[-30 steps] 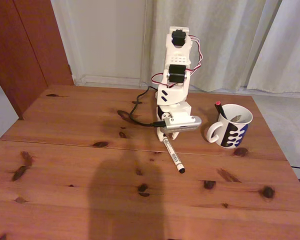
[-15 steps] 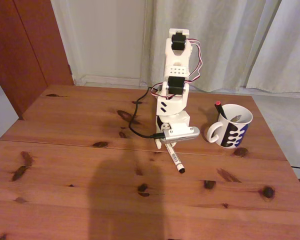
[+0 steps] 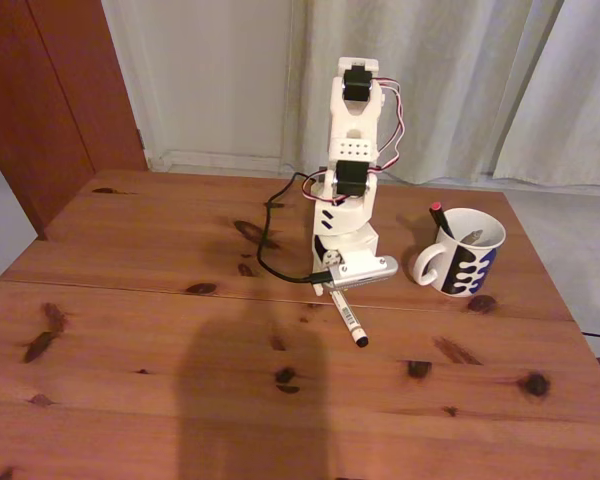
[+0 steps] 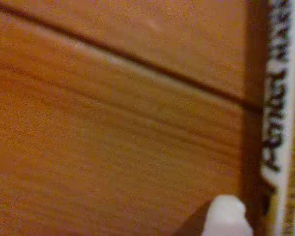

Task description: Clean up the desk and place the pens and markers into the cup

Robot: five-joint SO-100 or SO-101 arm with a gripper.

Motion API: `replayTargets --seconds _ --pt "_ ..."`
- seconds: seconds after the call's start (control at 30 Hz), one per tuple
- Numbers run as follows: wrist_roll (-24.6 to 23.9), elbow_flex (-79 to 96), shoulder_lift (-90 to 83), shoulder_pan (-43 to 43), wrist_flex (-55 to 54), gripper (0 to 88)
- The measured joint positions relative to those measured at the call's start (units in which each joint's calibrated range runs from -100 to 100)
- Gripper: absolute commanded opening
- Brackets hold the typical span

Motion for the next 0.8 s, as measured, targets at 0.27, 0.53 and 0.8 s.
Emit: replayTargets --seconds 0.27,0.53,0.8 --pt "0.0 0.4 -0.1 0.1 -0.2 1.2" --pt "-0.6 0.4 -0.1 0.0 -0.7 0.7" --pt "-7.9 8.2 -8.4 0.4 -17.8 0.7"
